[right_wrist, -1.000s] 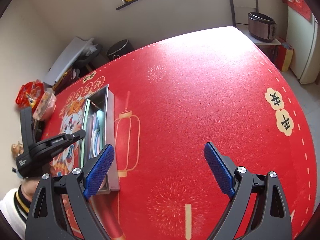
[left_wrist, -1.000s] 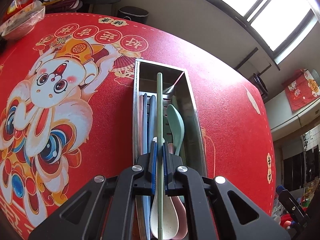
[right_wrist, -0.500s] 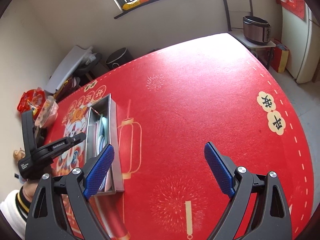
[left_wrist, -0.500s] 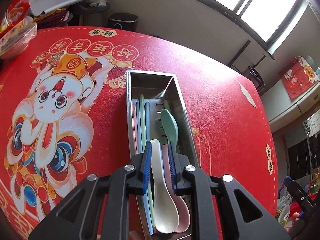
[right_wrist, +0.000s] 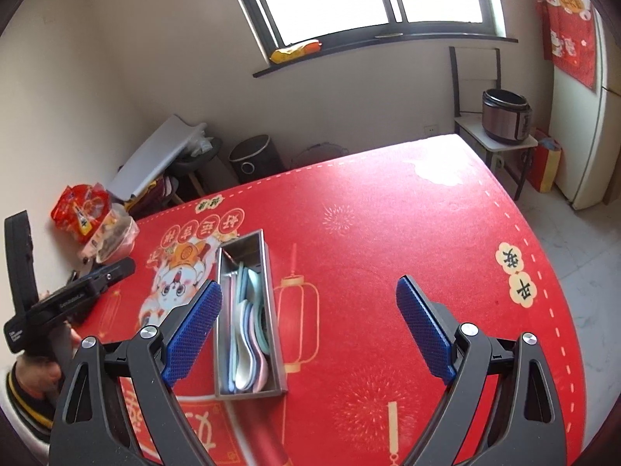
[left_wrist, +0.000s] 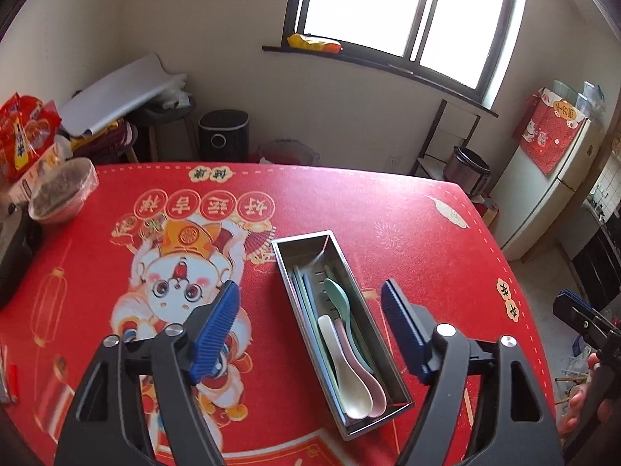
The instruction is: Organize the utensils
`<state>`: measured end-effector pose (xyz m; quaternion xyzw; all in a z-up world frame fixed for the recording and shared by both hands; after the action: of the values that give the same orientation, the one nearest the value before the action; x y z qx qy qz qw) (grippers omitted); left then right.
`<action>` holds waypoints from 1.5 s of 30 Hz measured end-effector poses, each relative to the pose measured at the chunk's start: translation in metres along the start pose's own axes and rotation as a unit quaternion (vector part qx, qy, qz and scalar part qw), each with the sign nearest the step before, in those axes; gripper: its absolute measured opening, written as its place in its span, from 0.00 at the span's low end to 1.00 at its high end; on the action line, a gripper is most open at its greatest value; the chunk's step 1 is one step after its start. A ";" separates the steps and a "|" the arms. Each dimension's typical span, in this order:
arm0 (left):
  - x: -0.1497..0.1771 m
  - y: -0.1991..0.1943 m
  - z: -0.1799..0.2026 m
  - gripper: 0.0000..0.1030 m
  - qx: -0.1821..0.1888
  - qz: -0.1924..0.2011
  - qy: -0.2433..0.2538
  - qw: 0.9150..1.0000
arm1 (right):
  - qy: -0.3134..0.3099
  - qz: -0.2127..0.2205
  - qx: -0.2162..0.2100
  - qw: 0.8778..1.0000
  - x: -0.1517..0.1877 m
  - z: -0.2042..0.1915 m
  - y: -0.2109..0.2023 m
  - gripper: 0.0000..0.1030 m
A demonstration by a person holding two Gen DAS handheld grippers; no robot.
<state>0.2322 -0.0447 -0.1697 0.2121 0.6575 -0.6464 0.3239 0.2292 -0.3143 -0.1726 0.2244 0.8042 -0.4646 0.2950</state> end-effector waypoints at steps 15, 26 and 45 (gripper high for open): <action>-0.043 -0.144 -0.021 0.94 -0.018 0.135 0.081 0.987 | -0.001 0.114 0.134 0.984 -0.027 -0.067 -0.116 0.86; -0.052 -0.198 0.014 0.94 0.051 0.187 0.128 0.973 | 0.001 0.186 0.249 0.950 -0.020 -0.096 -0.187 0.86; -0.046 -0.209 0.034 0.94 0.101 0.197 0.157 0.962 | 0.026 0.228 0.311 0.922 -0.002 -0.111 -0.222 0.86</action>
<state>0.1237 -0.0873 0.0132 0.4679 0.5768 -0.5912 0.3144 0.0596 -0.3209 0.0089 0.4938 0.5538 -0.6057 0.2873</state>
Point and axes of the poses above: each gripper's, at about its wrist camera, not at the fingertips, and y roughly the way its jaws point, z to its right, x to its underside, the point moved 4 cm from there along y, roughly the way its jaws point, and after that the axes turned 7 degrees about -x, right-handed, at the moved point
